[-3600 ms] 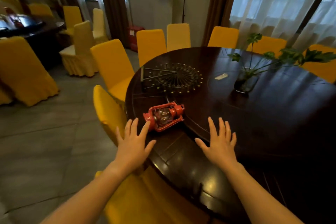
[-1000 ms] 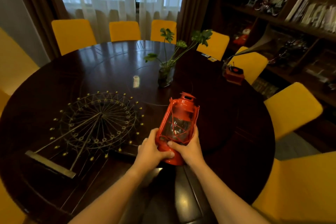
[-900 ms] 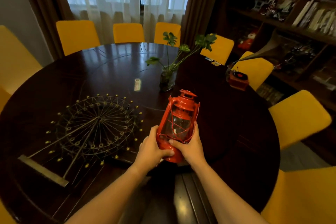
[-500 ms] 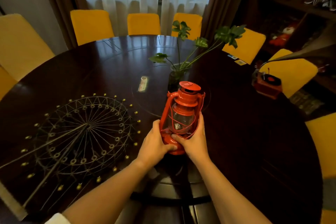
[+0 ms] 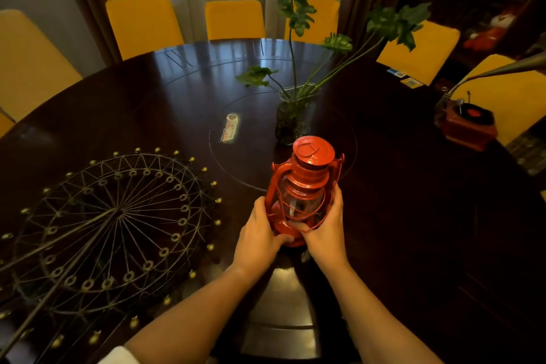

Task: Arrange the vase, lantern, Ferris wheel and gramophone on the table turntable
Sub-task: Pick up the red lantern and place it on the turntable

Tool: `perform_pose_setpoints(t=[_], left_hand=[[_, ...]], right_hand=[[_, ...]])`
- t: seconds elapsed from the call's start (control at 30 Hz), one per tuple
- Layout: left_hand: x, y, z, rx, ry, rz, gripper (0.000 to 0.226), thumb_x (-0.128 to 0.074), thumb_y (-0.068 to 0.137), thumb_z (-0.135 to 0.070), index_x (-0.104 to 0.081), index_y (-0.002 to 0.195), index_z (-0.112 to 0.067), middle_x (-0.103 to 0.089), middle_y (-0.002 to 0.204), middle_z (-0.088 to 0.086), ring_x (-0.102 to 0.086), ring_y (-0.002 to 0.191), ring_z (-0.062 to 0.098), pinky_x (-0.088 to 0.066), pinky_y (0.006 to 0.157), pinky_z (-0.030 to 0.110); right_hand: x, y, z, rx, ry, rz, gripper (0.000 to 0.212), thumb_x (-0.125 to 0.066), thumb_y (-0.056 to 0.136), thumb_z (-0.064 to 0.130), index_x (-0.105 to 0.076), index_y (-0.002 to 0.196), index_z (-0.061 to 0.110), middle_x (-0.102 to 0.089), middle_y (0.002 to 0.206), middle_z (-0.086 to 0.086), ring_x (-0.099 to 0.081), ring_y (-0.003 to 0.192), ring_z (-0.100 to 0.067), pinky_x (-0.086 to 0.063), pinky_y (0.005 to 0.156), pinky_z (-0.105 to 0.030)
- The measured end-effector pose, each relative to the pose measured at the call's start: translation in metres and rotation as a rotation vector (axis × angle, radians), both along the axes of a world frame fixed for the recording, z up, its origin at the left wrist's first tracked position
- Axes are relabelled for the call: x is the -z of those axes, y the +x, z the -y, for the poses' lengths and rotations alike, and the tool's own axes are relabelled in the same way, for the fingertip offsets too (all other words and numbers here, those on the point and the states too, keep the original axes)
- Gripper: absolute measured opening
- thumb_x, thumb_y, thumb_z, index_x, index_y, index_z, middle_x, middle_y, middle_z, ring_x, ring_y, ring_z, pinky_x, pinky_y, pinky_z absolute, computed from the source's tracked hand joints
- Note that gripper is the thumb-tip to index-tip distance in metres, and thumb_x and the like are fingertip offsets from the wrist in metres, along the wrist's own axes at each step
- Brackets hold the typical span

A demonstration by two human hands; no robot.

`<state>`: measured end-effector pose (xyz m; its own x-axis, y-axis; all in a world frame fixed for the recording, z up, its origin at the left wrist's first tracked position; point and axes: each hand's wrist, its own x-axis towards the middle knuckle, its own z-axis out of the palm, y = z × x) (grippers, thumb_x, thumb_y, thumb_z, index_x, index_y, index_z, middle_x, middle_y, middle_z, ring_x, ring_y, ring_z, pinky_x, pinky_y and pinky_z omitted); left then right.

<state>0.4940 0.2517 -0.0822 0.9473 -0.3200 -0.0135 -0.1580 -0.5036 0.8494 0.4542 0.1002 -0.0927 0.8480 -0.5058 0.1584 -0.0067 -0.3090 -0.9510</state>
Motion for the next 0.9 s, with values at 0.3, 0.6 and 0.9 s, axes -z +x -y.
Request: perform_pose_setpoints(t=[0.3, 0.6, 0.9], left_hand=[[0.018, 0.000, 0.001, -0.024, 0.033, 0.000, 0.085, -0.090, 0.065, -0.030, -0.031, 0.125, -0.040, -0.059, 0.127, -0.011, -0.061, 0.117, 0.013, -0.048, 0.089, 0.025], [0.032, -0.006, -0.002, -0.032, 0.026, -0.013, 0.087, -0.091, 0.063, -0.032, -0.031, 0.126, -0.041, -0.057, 0.123, -0.016, -0.061, 0.116, 0.013, -0.049, 0.089, 0.027], [0.030, -0.014, 0.000, -0.035, 0.015, -0.061, 0.103, -0.090, 0.064, -0.030, -0.022, 0.141, -0.040, -0.051, 0.138, -0.009, -0.054, 0.126, 0.014, -0.050, 0.101, 0.036]], right_hand=[[0.024, 0.001, 0.003, 0.017, -0.029, -0.031, 0.120, -0.093, 0.060, 0.030, -0.013, 0.140, 0.068, -0.029, 0.155, 0.015, -0.034, 0.131, 0.017, -0.032, 0.093, -0.003], [0.034, -0.010, -0.003, 0.035, -0.060, -0.051, 0.121, -0.092, 0.065, 0.022, -0.009, 0.137, 0.071, -0.025, 0.147, 0.022, -0.026, 0.124, 0.031, -0.030, 0.088, 0.005], [0.034, -0.015, -0.002, 0.016, -0.014, -0.103, 0.118, -0.092, 0.067, 0.028, -0.012, 0.151, 0.052, -0.026, 0.158, 0.008, -0.033, 0.142, -0.007, -0.035, 0.107, -0.026]])
